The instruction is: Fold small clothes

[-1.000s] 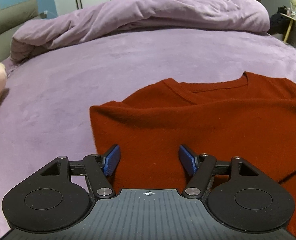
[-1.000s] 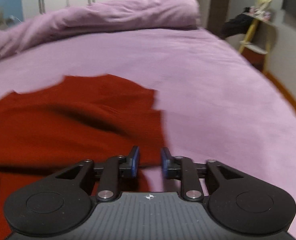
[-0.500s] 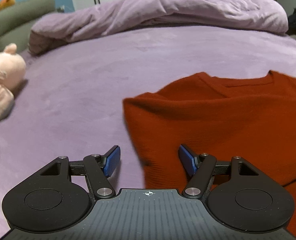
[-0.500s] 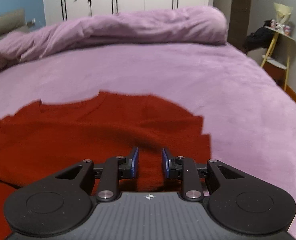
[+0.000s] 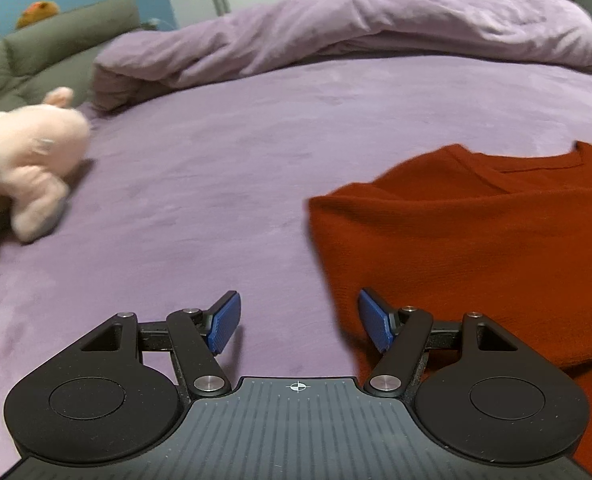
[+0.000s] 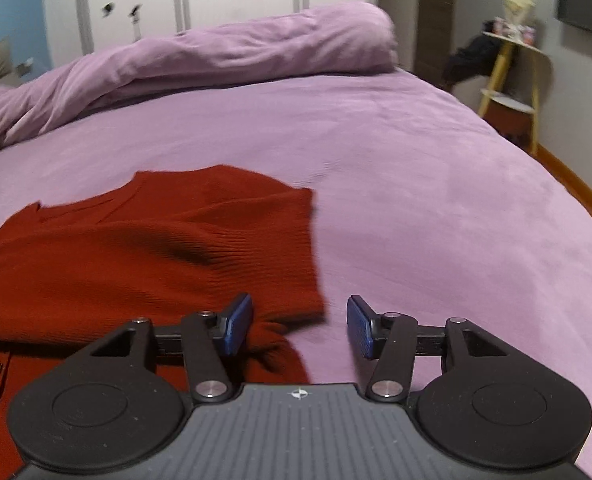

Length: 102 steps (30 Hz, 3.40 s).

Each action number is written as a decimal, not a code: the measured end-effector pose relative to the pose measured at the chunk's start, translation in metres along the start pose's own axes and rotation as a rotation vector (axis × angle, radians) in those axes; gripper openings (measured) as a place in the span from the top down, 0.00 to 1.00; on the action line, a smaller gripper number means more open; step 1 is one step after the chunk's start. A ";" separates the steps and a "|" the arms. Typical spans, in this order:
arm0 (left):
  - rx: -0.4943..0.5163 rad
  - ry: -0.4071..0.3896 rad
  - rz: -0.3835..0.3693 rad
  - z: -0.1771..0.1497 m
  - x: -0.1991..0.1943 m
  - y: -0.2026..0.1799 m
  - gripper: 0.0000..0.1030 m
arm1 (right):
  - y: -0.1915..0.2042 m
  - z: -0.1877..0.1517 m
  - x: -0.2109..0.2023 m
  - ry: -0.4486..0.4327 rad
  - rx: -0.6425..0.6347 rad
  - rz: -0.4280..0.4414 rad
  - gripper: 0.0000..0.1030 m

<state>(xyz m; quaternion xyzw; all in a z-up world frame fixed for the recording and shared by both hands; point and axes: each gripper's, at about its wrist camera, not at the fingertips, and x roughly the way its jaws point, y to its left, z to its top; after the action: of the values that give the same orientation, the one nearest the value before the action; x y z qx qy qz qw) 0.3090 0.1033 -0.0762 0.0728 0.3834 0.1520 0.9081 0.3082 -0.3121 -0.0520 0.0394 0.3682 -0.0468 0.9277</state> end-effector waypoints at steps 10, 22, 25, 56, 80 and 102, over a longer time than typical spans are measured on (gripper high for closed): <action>-0.027 -0.018 -0.244 -0.026 -0.059 0.017 0.23 | -0.023 -0.026 -0.048 -0.011 0.158 0.047 0.51; -0.071 -0.001 -0.126 -0.021 -0.015 -0.002 0.37 | 0.003 0.000 -0.033 0.002 0.240 0.146 0.51; -0.227 0.008 -0.128 -0.029 -0.010 0.024 0.37 | 0.001 0.005 -0.017 0.021 0.262 0.120 0.51; -0.094 0.222 -0.329 -0.134 -0.114 0.076 0.17 | -0.036 -0.072 -0.100 0.149 0.111 0.180 0.69; -0.309 0.368 -0.515 -0.185 -0.154 0.095 0.89 | -0.080 -0.161 -0.177 0.353 0.268 0.277 0.95; -0.390 0.086 -0.444 -0.050 -0.094 0.077 0.91 | -0.026 -0.029 -0.092 0.079 0.341 0.320 0.95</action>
<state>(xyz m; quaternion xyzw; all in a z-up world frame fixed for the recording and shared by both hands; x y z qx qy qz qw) 0.1941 0.1457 -0.0282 -0.1953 0.3915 0.0232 0.8989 0.2186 -0.3293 -0.0109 0.2550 0.3800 0.0407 0.8882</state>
